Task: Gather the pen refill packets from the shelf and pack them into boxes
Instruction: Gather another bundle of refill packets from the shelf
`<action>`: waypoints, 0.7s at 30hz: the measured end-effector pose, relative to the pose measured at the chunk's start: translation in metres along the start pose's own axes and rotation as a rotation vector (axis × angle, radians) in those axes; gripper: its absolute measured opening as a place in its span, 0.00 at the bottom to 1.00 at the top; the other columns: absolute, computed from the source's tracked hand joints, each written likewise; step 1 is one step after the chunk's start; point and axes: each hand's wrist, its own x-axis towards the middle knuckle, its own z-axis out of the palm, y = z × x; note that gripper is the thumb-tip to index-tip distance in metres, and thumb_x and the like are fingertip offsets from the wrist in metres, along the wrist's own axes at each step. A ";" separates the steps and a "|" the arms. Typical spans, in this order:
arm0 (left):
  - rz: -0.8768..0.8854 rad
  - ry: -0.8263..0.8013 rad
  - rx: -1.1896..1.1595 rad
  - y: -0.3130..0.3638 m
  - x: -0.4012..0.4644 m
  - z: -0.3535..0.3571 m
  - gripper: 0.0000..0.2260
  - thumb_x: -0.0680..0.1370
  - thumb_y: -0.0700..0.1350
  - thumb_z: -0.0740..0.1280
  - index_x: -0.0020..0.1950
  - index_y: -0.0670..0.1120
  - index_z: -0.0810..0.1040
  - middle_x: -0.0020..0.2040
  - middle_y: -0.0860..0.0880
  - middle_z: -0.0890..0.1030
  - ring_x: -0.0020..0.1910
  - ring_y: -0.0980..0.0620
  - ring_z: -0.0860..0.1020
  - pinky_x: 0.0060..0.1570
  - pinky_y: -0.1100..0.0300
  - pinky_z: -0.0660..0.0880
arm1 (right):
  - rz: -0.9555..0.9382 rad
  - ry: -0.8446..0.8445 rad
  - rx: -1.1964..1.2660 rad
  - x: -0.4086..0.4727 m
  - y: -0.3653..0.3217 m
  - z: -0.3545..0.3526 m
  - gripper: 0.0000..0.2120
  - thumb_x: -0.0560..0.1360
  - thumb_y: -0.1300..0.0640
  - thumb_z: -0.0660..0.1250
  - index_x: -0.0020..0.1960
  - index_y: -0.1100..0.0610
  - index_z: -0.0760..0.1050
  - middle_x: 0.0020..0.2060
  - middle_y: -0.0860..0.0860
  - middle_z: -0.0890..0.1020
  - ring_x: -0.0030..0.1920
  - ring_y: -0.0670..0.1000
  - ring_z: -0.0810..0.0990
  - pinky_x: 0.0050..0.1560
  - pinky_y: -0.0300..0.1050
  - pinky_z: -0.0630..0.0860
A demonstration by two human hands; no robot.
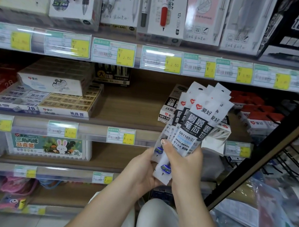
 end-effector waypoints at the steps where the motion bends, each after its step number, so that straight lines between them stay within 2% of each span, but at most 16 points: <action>1: 0.029 0.027 0.062 0.001 0.000 0.000 0.14 0.81 0.49 0.60 0.58 0.43 0.79 0.52 0.41 0.84 0.44 0.44 0.83 0.38 0.51 0.81 | -0.002 -0.001 -0.018 0.000 0.001 0.000 0.17 0.66 0.67 0.75 0.44 0.48 0.74 0.42 0.46 0.84 0.45 0.50 0.84 0.49 0.54 0.81; 5: 0.069 0.064 0.139 0.001 -0.005 0.005 0.16 0.81 0.52 0.59 0.59 0.43 0.79 0.53 0.41 0.83 0.50 0.42 0.82 0.45 0.48 0.80 | 0.009 0.028 -0.028 0.001 0.002 0.002 0.17 0.67 0.67 0.74 0.46 0.48 0.74 0.45 0.49 0.84 0.46 0.50 0.84 0.48 0.52 0.81; 9: -0.047 -0.047 -0.101 0.002 -0.012 0.006 0.24 0.78 0.61 0.56 0.60 0.45 0.78 0.58 0.42 0.81 0.57 0.44 0.79 0.59 0.46 0.72 | 0.041 0.031 0.034 0.002 -0.001 0.000 0.15 0.68 0.67 0.73 0.49 0.52 0.75 0.41 0.47 0.85 0.41 0.47 0.85 0.40 0.45 0.80; 12: -0.021 -0.104 -0.117 0.001 -0.011 0.005 0.25 0.75 0.60 0.58 0.62 0.46 0.77 0.59 0.43 0.81 0.56 0.46 0.80 0.56 0.49 0.75 | 0.053 0.039 0.047 0.002 -0.001 0.000 0.15 0.68 0.68 0.73 0.51 0.55 0.76 0.41 0.48 0.85 0.41 0.47 0.85 0.39 0.46 0.80; 15: 0.008 -0.068 -0.102 -0.001 -0.011 0.006 0.22 0.79 0.59 0.55 0.60 0.46 0.78 0.57 0.43 0.82 0.52 0.47 0.82 0.51 0.51 0.78 | 0.061 0.056 0.085 0.002 0.000 0.000 0.16 0.68 0.69 0.72 0.53 0.58 0.76 0.42 0.49 0.85 0.41 0.48 0.84 0.38 0.45 0.80; 21: 0.117 0.036 0.017 -0.001 -0.012 0.009 0.18 0.81 0.54 0.54 0.56 0.46 0.79 0.52 0.43 0.84 0.51 0.47 0.82 0.57 0.48 0.75 | 0.081 0.060 0.168 0.002 0.001 0.001 0.18 0.69 0.70 0.71 0.57 0.61 0.75 0.45 0.54 0.85 0.44 0.52 0.84 0.41 0.49 0.81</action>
